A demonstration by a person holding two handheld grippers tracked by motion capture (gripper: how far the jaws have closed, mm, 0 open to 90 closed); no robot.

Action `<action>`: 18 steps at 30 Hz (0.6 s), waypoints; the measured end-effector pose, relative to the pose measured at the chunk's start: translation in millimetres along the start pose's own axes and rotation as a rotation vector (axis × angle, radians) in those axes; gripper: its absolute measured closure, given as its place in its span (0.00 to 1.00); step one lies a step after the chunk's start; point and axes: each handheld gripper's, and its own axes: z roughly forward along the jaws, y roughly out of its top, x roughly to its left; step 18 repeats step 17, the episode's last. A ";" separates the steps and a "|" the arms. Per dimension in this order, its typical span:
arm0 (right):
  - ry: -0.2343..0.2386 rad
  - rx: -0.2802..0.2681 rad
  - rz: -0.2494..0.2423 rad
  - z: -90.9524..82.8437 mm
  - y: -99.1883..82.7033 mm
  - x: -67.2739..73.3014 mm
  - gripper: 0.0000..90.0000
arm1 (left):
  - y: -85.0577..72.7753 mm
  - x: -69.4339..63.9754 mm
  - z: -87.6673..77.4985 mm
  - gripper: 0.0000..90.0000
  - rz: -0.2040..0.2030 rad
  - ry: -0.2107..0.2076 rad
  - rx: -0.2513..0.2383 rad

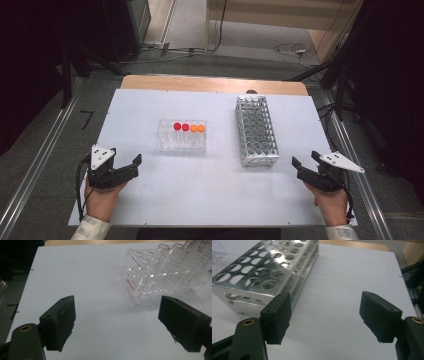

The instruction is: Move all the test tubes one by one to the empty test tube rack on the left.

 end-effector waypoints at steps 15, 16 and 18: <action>-0.084 0.016 0.080 -4.6 -17.2 -36.1 0.27 | -11.4 23.1 6.7 0.17 -0.041 0.052 0.046; -0.087 0.023 0.082 -3.4 -18.2 -37.3 0.27 | -11.8 23.7 7.3 0.17 -0.044 0.051 0.050; -0.089 0.027 0.086 -2.1 -19.3 -38.5 0.27 | -12.1 23.8 7.6 0.17 -0.047 0.049 0.054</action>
